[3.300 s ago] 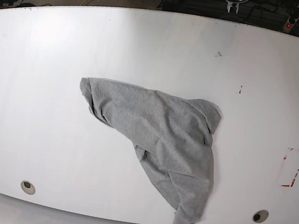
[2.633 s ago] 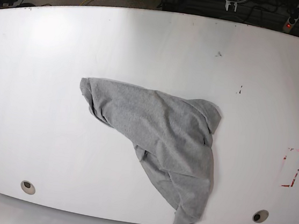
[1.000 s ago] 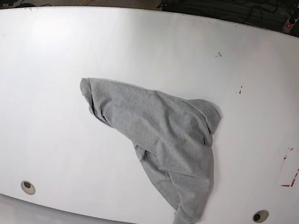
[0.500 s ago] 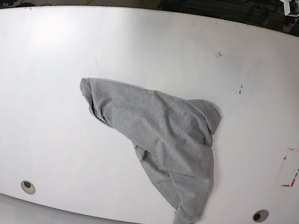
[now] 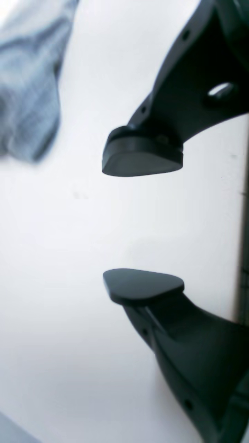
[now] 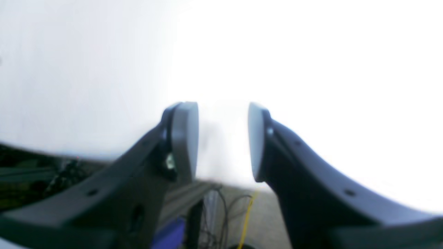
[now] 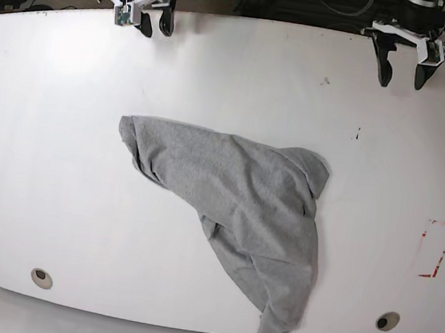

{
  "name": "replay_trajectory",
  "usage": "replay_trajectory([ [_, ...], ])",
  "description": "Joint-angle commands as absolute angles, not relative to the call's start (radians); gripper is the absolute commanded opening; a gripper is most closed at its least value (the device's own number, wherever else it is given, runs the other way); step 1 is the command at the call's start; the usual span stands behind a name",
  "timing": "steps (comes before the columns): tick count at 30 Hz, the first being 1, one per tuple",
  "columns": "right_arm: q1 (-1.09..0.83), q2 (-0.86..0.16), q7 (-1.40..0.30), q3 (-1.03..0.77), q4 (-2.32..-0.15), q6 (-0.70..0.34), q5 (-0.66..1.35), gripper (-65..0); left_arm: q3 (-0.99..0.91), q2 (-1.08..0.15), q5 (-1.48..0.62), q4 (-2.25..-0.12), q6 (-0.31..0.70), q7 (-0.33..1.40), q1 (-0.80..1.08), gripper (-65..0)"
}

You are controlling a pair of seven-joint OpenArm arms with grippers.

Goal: Fold the T-shirt properly
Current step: 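Lower the right gripper and grasp the grey T-shirt's corner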

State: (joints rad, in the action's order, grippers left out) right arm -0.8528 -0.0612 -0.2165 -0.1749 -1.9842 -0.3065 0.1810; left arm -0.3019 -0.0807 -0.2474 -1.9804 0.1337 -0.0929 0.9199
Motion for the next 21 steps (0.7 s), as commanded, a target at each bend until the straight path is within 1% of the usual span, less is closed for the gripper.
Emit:
replay_trajectory([
  [1, -0.831, -0.070, -0.228, -0.177, -2.003, -0.312, 0.183, -42.5, -0.308, -0.088, -0.249, -1.995, 0.134, -0.054, 0.897, -26.5],
  [3, -0.794, -0.070, -0.262, -0.179, -2.003, -0.312, 0.185, -41.4, -0.328, -0.102, -0.249, -1.995, 0.134, 0.001, 0.857, -25.7],
  [4, -0.773, -0.070, -0.277, -0.179, -2.003, -0.312, 0.185, -39.0, -0.344, -0.108, -0.249, -1.995, 0.134, 0.027, 0.837, -24.3],
  [6, -0.731, -0.068, -0.308, -0.177, -2.003, -0.311, 0.185, -31.9, -0.375, -0.110, -0.251, -1.995, 0.134, 0.077, 0.794, -20.6],
  [9, -0.680, -0.065, -0.357, -0.177, -2.003, -0.308, 0.185, -22.4, -0.417, -0.111, -0.251, -1.995, 0.134, 0.131, 0.739, -17.9],
  [10, -0.661, -0.065, -0.375, -0.177, -2.003, -0.308, 0.185, -20.5, -0.432, -0.113, -0.251, -1.995, 0.134, 0.147, 0.722, -17.4],
  [14, -0.573, -0.065, -0.449, -0.179, -1.997, -0.308, 0.185, -18.4, -0.466, -0.114, -0.251, -1.995, 0.136, 0.220, 0.657, -17.2],
  [17, -0.503, -0.067, -0.513, -0.179, -1.997, -0.308, 0.185, -18.2, -0.498, -0.114, -0.251, -1.995, 0.136, 0.269, 0.619, -17.8],
  [19, -0.427, -0.067, -0.587, -0.179, -1.995, -0.308, 0.185, -18.2, -0.521, -0.114, -0.251, -1.995, 0.136, 0.303, 0.590, -17.8],
  [21, -0.384, -0.068, -0.618, -0.179, -1.985, -0.308, 0.180, -18.2, -0.526, -0.114, -0.249, -1.995, 0.136, 0.317, 0.578, -17.8],
])
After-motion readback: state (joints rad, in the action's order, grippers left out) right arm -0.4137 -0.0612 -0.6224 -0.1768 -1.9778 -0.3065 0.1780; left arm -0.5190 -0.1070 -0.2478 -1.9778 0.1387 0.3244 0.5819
